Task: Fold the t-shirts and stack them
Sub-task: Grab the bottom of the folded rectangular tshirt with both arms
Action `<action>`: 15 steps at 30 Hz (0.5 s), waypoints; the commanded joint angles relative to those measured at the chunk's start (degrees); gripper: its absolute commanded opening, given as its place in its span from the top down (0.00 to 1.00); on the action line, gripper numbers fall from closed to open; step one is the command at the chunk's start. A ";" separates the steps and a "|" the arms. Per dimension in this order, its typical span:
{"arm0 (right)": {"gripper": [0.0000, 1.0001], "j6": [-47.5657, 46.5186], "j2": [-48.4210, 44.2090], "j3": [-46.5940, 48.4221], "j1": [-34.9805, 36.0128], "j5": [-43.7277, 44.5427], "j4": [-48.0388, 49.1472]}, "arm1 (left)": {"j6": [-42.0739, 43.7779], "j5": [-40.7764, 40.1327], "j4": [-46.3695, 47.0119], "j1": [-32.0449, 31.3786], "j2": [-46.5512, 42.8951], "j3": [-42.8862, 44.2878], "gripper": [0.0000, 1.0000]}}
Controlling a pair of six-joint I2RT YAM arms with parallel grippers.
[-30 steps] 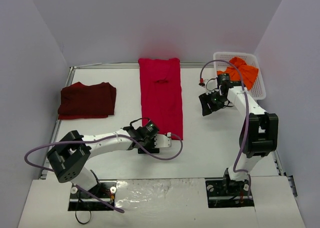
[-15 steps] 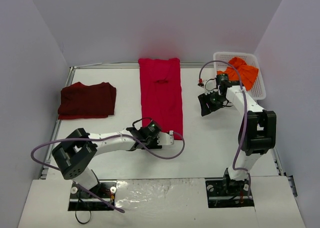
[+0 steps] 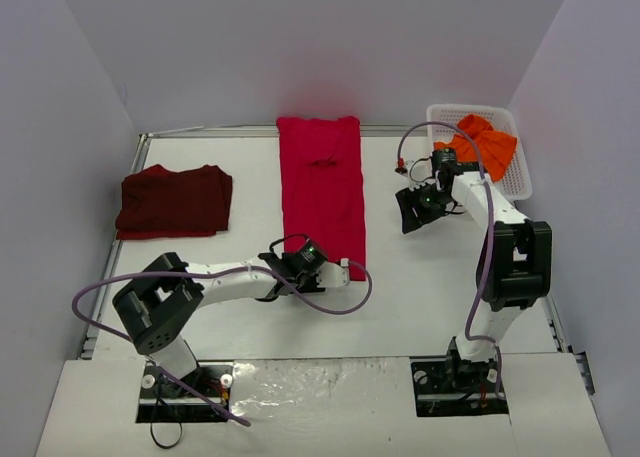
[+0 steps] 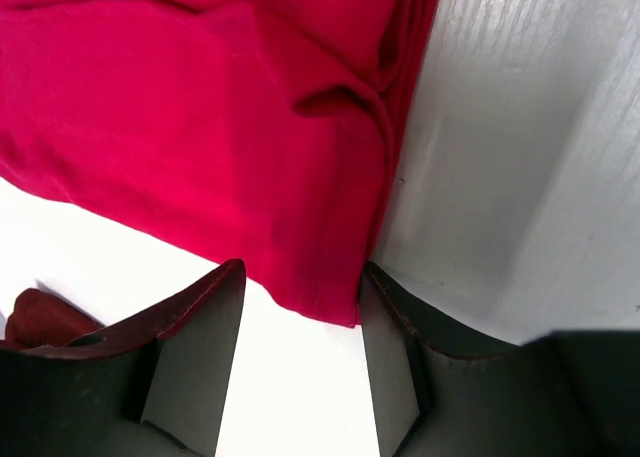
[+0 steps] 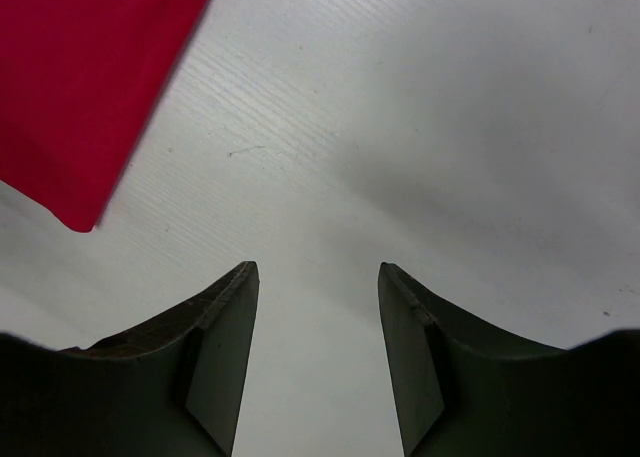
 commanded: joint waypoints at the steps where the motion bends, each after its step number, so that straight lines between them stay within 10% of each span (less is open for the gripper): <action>1: 0.53 -0.36 0.48 1.86 0.34 -0.81 -1.55 | -0.13 0.58 -7.13 0.45 -0.89 0.70 0.52; 15: 0.53 -0.36 1.10 2.39 1.04 -0.72 -1.99 | -1.18 0.75 -7.40 1.77 -3.36 -1.24 0.62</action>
